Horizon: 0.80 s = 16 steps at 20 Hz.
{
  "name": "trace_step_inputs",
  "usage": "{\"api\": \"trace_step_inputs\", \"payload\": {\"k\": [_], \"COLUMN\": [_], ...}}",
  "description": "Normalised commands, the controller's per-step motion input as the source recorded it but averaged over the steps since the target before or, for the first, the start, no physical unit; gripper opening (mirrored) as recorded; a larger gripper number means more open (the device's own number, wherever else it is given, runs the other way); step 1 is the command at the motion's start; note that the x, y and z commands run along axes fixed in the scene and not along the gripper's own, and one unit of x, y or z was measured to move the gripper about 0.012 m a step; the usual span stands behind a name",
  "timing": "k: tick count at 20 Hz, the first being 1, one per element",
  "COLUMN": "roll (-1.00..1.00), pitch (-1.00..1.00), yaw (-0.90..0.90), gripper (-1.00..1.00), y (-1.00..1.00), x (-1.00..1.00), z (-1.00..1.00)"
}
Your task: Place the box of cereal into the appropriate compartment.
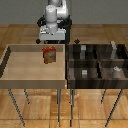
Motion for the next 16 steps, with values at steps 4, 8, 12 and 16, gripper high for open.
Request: {"api": "trace_step_inputs", "payload": {"k": [4,8,12,16], "roll": [0.00,0.00,0.00,0.00], "pitch": [0.00,0.00,0.00,0.00], "yaw": [-0.04,-0.89,-0.71,-0.08], "gripper": [1.00,1.00,1.00,1.00], "y": [0.00,0.00,0.00,0.00], "x": [0.00,0.00,0.00,0.00], "z": [0.00,0.00,0.00,0.00]}}
